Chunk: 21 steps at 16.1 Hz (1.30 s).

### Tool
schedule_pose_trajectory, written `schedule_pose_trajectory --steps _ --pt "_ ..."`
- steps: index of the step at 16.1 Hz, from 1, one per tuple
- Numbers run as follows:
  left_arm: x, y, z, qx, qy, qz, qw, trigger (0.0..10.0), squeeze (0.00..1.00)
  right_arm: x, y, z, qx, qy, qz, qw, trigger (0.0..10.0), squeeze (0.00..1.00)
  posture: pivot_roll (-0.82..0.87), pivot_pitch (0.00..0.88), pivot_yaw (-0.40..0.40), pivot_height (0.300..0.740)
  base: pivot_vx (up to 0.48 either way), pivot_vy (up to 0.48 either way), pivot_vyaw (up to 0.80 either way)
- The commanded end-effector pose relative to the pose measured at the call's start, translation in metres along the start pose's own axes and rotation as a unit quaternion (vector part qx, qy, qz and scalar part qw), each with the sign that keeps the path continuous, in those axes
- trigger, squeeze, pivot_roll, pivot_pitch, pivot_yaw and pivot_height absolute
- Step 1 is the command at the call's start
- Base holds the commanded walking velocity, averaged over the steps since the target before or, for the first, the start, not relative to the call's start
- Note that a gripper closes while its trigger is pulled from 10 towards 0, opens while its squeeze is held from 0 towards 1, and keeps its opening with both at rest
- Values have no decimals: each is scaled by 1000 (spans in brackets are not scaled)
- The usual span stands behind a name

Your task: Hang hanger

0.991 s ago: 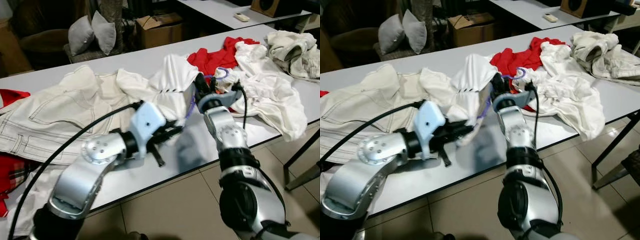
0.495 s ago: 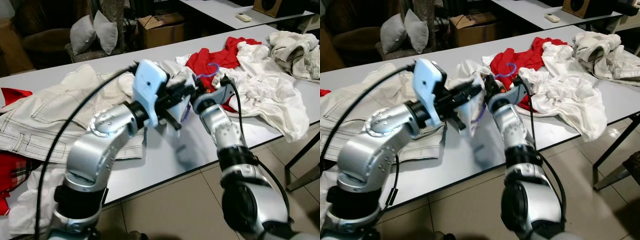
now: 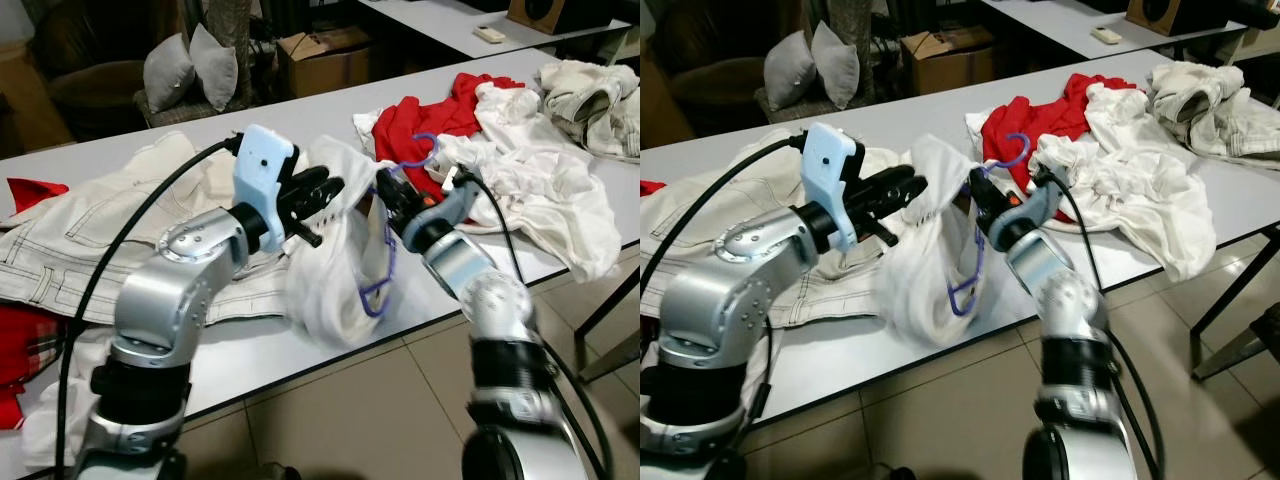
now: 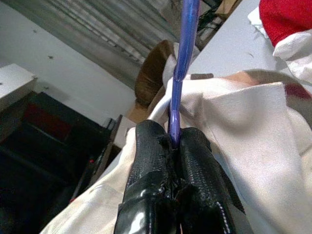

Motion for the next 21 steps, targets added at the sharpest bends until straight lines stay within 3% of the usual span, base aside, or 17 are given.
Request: schedule_pose_trajectory --steps 1,2,4,5,6,7,10,11,12,13,16,19,21 --pt "-8 7 3 3 18 3 1000 10000 1000 8 9 7 13 -6 0 1000 10000 0 -130 0 132 740 0 0 0" --pt "-11 14 7 16 23 -3 1000 10000 1000 10 7 13 10 -5 1 1000 10000 0 -132 0 134 740 0 0 0" --pt "-17 42 22 94 31 -29 995 10000 1000 16 12 33 22 -5 46 999 10000 0 -138 0 136 740 0 0 0" --pt "-21 45 25 105 40 -29 993 10000 1000 17 14 38 24 -2 47 999 10000 0 -140 0 128 740 0 0 0" --pt "-24 44 29 110 42 -17 993 10000 780 19 17 44 32 0 69 997 10000 0 -140 0 128 740 0 0 800" --pt "-34 39 45 126 43 21 991 10000 0 23 21 67 45 18 127 991 10000 0 -135 0 102 740 0 0 800" --pt "-48 30 61 138 59 47 988 10000 0 32 21 89 51 22 143 988 10000 0 -134 0 74 740 0 0 800" --pt "-56 21 71 148 65 61 985 10000 0 35 28 109 87 31 156 984 10000 0 -131 0 65 740 0 0 800" --pt "-57 18 73 151 65 64 984 10000 0 35 32 116 104 37 158 981 10000 0 -131 0 65 740 0 0 800" --pt "-58 8 77 159 54 85 982 10000 0 34 46 137 167 58 160 971 10000 0 -129 0 52 740 0 0 800" --pt "-51 -3 79 151 31 78 985 10000 0 30 57 163 231 102 166 953 10000 0 -127 0 39 740 0 0 800" --pt "-39 -2 77 152 8 71 986 10000 0 29 62 173 258 126 170 943 10000 0 -124 0 42 740 0 0 800" --pt "-38 -1 76 165 3 63 984 10000 0 25 59 169 242 130 183 944 10000 0 -125 0 47 740 0 0 800"
Point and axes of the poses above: a point about 5 cm out from each wrist's last joint towards the gripper, its own z axis pointing back from the gripper into the wrist, its own x axis along the axis of the wrist's last joint, y = z × x, the point moved 4 cm from there along -z, pointing out of the wrist towards the gripper, and after that the axes turned 15 degrees about -z, right-handed, at the moved point
